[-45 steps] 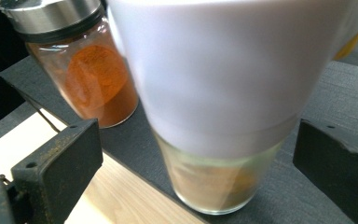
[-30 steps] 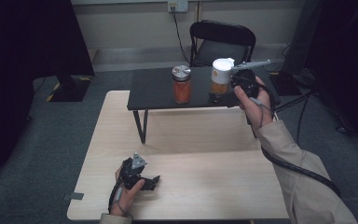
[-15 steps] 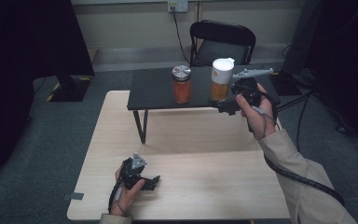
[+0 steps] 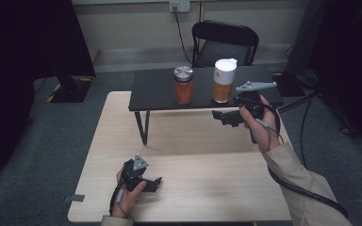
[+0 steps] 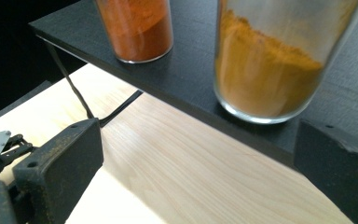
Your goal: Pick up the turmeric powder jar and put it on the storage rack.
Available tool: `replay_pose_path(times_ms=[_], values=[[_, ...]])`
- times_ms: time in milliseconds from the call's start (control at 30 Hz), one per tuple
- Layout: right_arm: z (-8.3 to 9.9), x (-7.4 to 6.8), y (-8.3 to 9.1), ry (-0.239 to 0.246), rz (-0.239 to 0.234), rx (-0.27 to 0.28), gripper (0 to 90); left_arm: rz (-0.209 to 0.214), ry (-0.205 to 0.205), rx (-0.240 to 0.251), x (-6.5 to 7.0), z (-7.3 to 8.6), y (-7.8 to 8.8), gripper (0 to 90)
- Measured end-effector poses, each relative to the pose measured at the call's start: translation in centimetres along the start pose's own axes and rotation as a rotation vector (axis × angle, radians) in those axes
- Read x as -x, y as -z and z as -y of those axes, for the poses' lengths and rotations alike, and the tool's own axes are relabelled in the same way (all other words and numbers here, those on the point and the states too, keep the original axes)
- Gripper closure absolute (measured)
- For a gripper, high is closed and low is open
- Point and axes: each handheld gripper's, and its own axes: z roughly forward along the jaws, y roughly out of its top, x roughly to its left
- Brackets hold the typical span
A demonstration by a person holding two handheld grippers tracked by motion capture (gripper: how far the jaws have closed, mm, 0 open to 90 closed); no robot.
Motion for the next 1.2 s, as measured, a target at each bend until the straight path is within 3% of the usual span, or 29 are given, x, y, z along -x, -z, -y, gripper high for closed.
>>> replay_pose_path(times_ms=[467,1200], values=[[2.7,-0.1,-0.6,-0.013,-0.011,0.01,1.0,0.0,0.0,0.0,0.0,0.0,0.0,0.0],[5.5,0.4,-1.4,-0.026,-0.053,0.011,0.9,0.0,0.0,0.0,0.0,0.0,0.0,0.0]])
